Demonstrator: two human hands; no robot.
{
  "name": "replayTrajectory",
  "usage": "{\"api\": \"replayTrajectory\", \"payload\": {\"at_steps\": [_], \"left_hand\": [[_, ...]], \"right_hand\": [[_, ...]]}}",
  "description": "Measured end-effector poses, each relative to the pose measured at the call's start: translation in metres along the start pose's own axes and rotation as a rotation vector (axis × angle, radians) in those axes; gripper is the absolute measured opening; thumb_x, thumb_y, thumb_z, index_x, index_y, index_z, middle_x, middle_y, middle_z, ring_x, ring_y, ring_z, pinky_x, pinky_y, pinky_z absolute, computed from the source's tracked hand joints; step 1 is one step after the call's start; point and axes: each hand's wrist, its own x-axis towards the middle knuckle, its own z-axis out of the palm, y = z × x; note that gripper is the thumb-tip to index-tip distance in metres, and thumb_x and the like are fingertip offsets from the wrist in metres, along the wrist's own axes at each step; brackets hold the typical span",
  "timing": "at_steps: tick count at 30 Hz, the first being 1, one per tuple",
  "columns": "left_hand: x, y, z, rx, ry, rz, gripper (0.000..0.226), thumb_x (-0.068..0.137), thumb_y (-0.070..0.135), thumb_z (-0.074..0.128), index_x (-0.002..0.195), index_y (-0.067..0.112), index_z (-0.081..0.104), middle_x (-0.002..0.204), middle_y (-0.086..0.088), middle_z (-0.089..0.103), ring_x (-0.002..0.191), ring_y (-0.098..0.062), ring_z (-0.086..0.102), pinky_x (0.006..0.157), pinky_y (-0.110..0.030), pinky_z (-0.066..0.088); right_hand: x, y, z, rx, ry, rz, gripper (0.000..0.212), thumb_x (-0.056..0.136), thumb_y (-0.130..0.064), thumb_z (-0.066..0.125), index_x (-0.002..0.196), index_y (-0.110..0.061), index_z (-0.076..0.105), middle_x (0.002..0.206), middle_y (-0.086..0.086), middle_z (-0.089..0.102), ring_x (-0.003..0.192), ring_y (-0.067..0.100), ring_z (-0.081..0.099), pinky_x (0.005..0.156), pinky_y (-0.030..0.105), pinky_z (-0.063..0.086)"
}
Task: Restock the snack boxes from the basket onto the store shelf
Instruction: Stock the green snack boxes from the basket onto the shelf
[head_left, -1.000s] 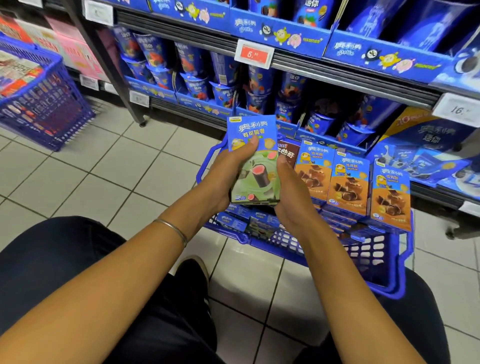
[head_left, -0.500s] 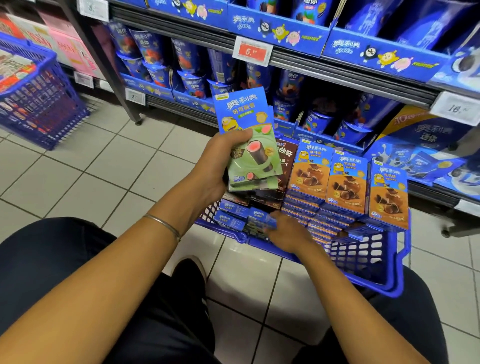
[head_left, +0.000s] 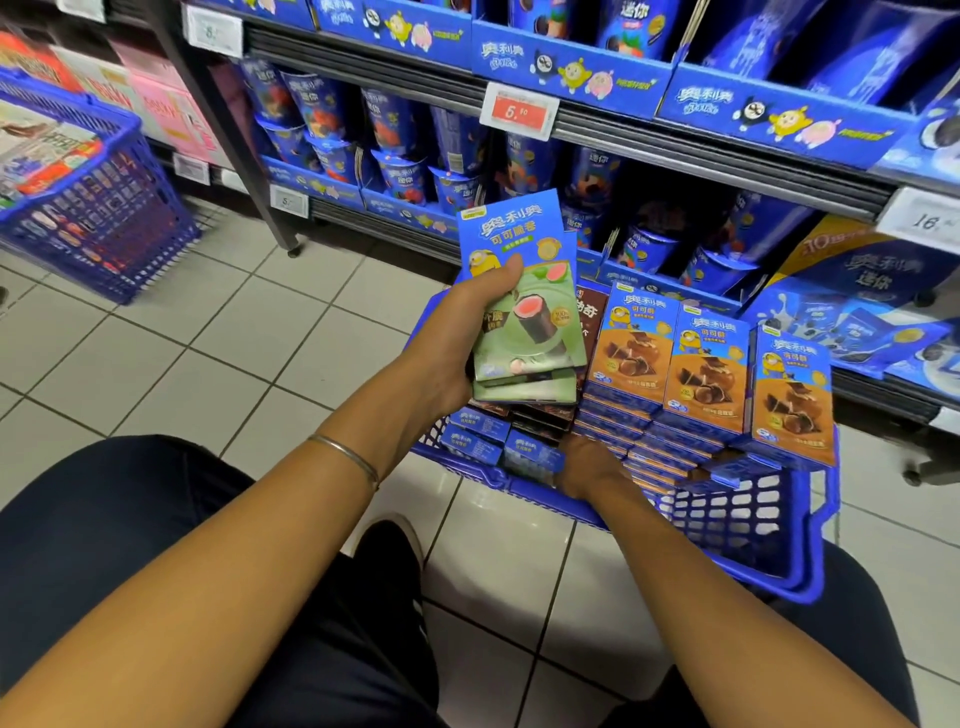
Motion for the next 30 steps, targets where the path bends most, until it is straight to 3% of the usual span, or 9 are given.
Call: {"api": "replayTrajectory", "payload": {"at_steps": [3,7,10,14,17,21,25,27,30], "left_hand": [[0.002,0.002,-0.001,-0.021,0.007,0.006,0.028,0.102,0.036,0.063,0.117,0.015,0.073,0.114,-0.010,0.079,0.095,-0.028,0.079,0.074,-0.040,0.065],[0.005,0.008,-0.004,-0.044,0.012,0.009,0.021,0.102,0.032,0.062,0.105,0.015,0.075,0.106,-0.010,0.081,0.088,-0.028,0.080,0.069,-0.040,0.064],[0.007,0.016,-0.006,-0.082,0.025,0.034,0.020,0.101,0.029,0.062,0.102,0.014,0.076,0.104,-0.011,0.080,0.088,-0.029,0.079,0.073,-0.042,0.065],[0.009,0.027,-0.010,-0.147,0.051,0.103,0.017,0.102,0.022,0.061,0.102,0.011,0.074,0.098,-0.012,0.081,0.084,-0.030,0.079,0.071,-0.045,0.065],[0.009,0.029,-0.013,-0.142,0.074,0.147,0.016,0.102,0.021,0.061,0.106,0.010,0.072,0.101,-0.012,0.080,0.088,-0.031,0.079,0.076,-0.048,0.065],[0.011,0.023,-0.014,-0.042,0.121,0.144,0.017,0.100,0.023,0.064,0.108,0.012,0.073,0.111,-0.014,0.079,0.099,-0.036,0.075,0.090,-0.053,0.062],[0.009,0.010,-0.007,0.071,0.133,0.095,0.023,0.097,0.022,0.066,0.111,0.007,0.076,0.114,-0.019,0.077,0.087,-0.033,0.074,0.081,-0.042,0.061],[0.008,0.003,-0.002,0.094,0.113,0.098,0.027,0.096,0.022,0.064,0.114,0.006,0.076,0.106,-0.017,0.079,0.082,-0.031,0.075,0.077,-0.039,0.060],[0.004,-0.002,0.004,-0.035,0.011,0.047,0.040,0.103,0.039,0.057,0.126,0.011,0.073,0.109,-0.011,0.079,0.088,-0.028,0.079,0.072,-0.038,0.062]], "right_hand": [[-0.012,0.003,-0.007,0.097,0.039,-0.010,0.046,0.089,-0.033,0.069,0.130,-0.014,0.060,0.131,0.013,0.060,0.120,0.032,0.058,0.091,0.036,0.051],[-0.043,0.004,-0.024,0.436,0.142,-0.140,0.022,0.079,-0.027,0.080,0.099,-0.023,0.069,0.102,-0.002,0.072,0.098,0.019,0.067,0.075,0.030,0.053],[-0.074,0.001,-0.050,0.693,0.106,-0.322,0.026,0.078,-0.025,0.087,0.096,-0.024,0.069,0.094,-0.009,0.073,0.095,0.011,0.069,0.083,0.027,0.055],[-0.104,0.004,-0.089,0.875,0.106,-0.504,0.026,0.078,-0.030,0.087,0.097,-0.024,0.069,0.098,0.011,0.070,0.089,0.018,0.069,0.086,0.028,0.056],[-0.118,0.006,-0.113,0.980,0.186,-0.576,0.042,0.080,-0.043,0.083,0.107,-0.014,0.069,0.112,0.020,0.069,0.105,0.029,0.070,0.095,0.041,0.057],[-0.130,-0.008,-0.132,1.151,0.298,-0.578,0.049,0.083,-0.061,0.071,0.099,-0.014,0.068,0.098,0.011,0.074,0.087,0.024,0.072,0.072,0.038,0.056],[-0.127,-0.037,-0.147,1.358,0.366,-0.508,0.046,0.082,-0.062,0.070,0.093,-0.017,0.073,0.100,0.021,0.073,0.087,0.034,0.066,0.078,0.058,0.052],[-0.126,-0.052,-0.155,1.407,0.434,-0.449,0.068,0.079,-0.065,0.069,0.099,0.000,0.067,0.098,0.028,0.064,0.088,0.032,0.058,0.087,0.065,0.050],[-0.122,-0.062,-0.159,1.408,0.531,-0.373,0.080,0.083,-0.066,0.065,0.099,0.012,0.057,0.089,0.024,0.059,0.080,0.034,0.057,0.087,0.059,0.052]]}}
